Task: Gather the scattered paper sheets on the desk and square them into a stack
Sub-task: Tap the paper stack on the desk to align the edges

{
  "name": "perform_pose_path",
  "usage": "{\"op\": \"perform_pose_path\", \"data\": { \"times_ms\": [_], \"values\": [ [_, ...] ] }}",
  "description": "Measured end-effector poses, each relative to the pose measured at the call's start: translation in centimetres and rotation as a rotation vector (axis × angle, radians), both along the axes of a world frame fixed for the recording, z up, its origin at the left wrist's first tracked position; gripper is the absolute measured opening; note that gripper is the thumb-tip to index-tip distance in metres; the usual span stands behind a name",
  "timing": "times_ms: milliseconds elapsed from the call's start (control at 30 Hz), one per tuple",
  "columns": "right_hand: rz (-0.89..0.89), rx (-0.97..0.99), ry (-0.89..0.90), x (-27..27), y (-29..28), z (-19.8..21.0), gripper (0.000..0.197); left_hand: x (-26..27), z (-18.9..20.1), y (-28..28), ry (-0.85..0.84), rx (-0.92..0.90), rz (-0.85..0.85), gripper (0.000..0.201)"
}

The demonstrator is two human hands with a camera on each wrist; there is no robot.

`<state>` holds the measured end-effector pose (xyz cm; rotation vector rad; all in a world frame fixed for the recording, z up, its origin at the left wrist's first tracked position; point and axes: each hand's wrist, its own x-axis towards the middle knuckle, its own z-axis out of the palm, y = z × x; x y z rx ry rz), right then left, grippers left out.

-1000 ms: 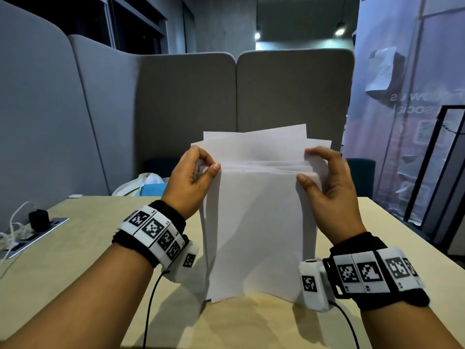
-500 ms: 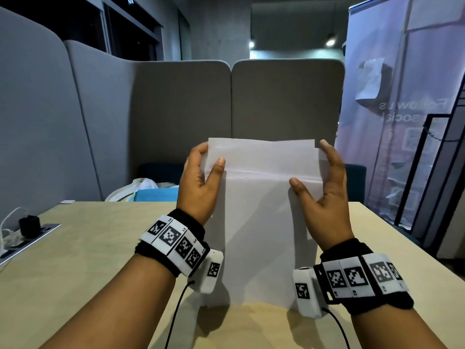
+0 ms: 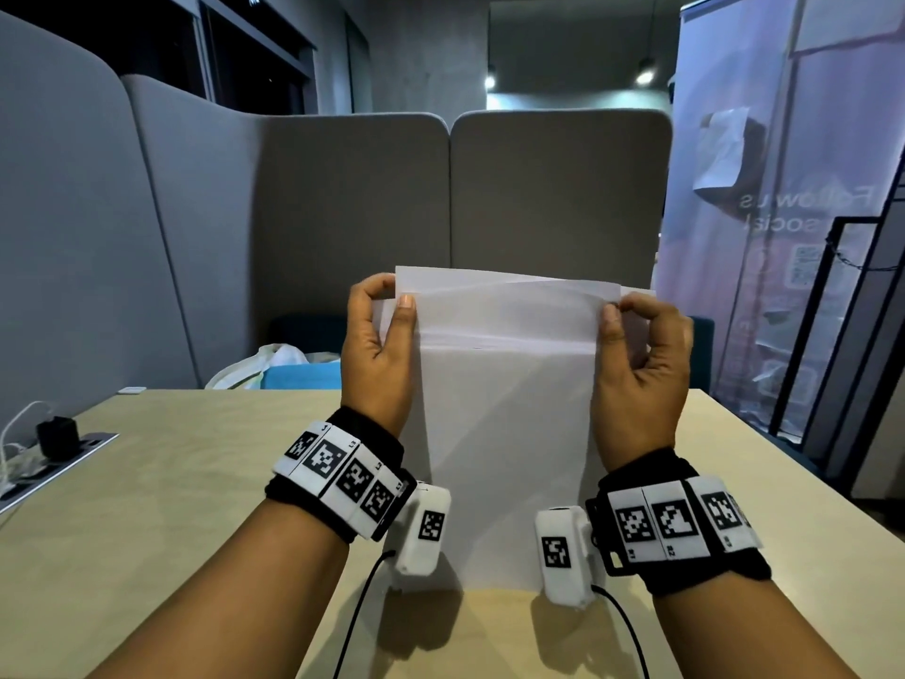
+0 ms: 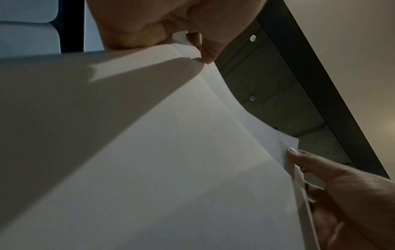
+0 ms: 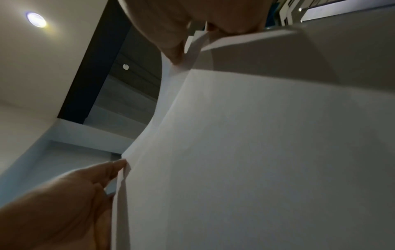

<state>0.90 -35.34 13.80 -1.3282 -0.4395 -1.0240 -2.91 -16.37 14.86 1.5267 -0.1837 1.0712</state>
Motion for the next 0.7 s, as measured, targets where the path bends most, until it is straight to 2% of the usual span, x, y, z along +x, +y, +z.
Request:
{"op": "perform_pose_path", "data": {
  "times_ms": [133, 300, 400, 467, 567, 700],
  "values": [
    [0.016, 0.012, 0.024, 0.1, 0.2, -0.3, 0.026, 0.4, -0.3, 0.5, 0.007, 0.022, 0.069, 0.038],
    [0.017, -0.094, -0.04, 0.1, 0.2, -0.5, 0.046, 0.4, -1.1, 0.3, -0.056, 0.097, 0.069, 0.042],
    [0.066, -0.149, 0.009, 0.3, 0.2, -0.5, 0.032, 0.4, -1.5, 0.1, -0.059, 0.169, 0.046, 0.032],
    [0.035, -0.177, 0.039, 0.4, 0.2, -0.5, 0.021, 0.5, -1.5, 0.0, -0.027, 0.203, 0.046, 0.03],
    [-0.026, -0.2, 0.064, 0.5, 0.1, -0.5, 0.027, 0.7, -1.4, 0.1, -0.012, 0.186, 0.032, 0.032],
    [-0.012, -0.259, 0.076, 0.6, 0.0, -1.0, 0.036, 1.0, -1.6, 0.6, 0.003, 0.217, 0.102, 0.029]
  ]
}}
